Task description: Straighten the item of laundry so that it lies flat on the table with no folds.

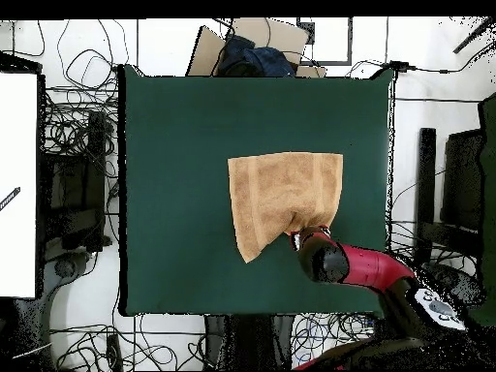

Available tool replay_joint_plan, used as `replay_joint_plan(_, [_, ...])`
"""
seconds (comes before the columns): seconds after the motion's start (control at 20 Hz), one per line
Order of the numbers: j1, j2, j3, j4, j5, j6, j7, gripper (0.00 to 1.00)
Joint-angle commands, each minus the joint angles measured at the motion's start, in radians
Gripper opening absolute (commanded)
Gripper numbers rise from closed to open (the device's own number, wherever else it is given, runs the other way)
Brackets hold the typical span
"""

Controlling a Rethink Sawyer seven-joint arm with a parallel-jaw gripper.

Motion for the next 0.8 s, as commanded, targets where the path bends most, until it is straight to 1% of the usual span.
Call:
replay_joint_plan(0.05, [0.02, 0.068, -0.001, 0.06, 0.01, 0.047, 0.148, 0.0])
replay_joint_plan(0.25, [0.026, -0.025, -0.025, 0.114, 0.024, 0.113, 0.142, 0.0])
replay_joint_plan(0.65, [-0.003, -0.041, 0.003, 0.075, 0.027, 0.185, 0.078, 0.0])
replay_joint_plan(0.8, [-0.017, -0.07, 0.011, 0.061, 0.029, 0.226, 0.054, 0.0])
